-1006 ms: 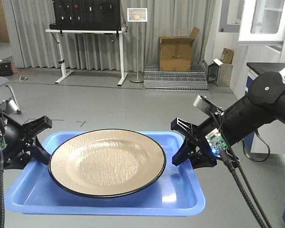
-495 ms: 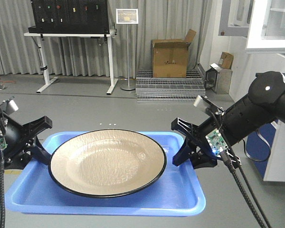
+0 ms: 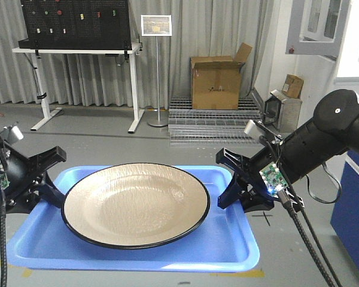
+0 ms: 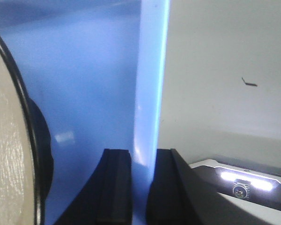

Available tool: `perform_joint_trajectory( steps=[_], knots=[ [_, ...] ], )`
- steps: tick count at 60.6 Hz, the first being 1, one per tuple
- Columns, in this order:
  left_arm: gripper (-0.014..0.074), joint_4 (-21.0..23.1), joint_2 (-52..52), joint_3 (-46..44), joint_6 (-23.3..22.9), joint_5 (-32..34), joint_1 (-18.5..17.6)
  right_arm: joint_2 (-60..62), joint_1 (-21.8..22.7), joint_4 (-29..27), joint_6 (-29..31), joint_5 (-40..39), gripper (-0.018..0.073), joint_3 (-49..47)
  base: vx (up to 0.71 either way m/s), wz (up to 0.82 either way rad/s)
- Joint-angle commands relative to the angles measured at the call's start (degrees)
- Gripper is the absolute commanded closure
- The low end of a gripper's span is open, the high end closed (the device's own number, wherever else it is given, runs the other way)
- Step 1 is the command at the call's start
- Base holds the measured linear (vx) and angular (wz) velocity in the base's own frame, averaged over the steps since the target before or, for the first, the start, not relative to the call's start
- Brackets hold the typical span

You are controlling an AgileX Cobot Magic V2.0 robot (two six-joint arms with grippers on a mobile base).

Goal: Place disk in tray to left cabinet
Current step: 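Hold the tray level with both grippers while the base turns, then hold the tray with both grippers while driving to the open cabinet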

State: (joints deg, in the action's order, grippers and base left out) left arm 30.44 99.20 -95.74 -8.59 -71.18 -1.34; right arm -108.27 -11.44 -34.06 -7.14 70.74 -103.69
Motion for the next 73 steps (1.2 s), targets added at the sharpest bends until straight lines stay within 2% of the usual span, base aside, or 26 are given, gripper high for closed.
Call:
perform_joint_trajectory(
  steps=[1,73],
  knots=[
    [0.0596,13.22,-3.38,-2.27,-1.45,-0.61,-1.84,3.87,-1.81,-12.65,0.40,-1.05,0.0560,-2.03,0.67,-0.02],
    [0.0596,13.23,-3.38,-2.18,-1.45,-0.64,-1.84,3.87,-1.81,-12.72,0.39,-0.75,0.0560,-2.03,0.65,0.02]
  ],
)
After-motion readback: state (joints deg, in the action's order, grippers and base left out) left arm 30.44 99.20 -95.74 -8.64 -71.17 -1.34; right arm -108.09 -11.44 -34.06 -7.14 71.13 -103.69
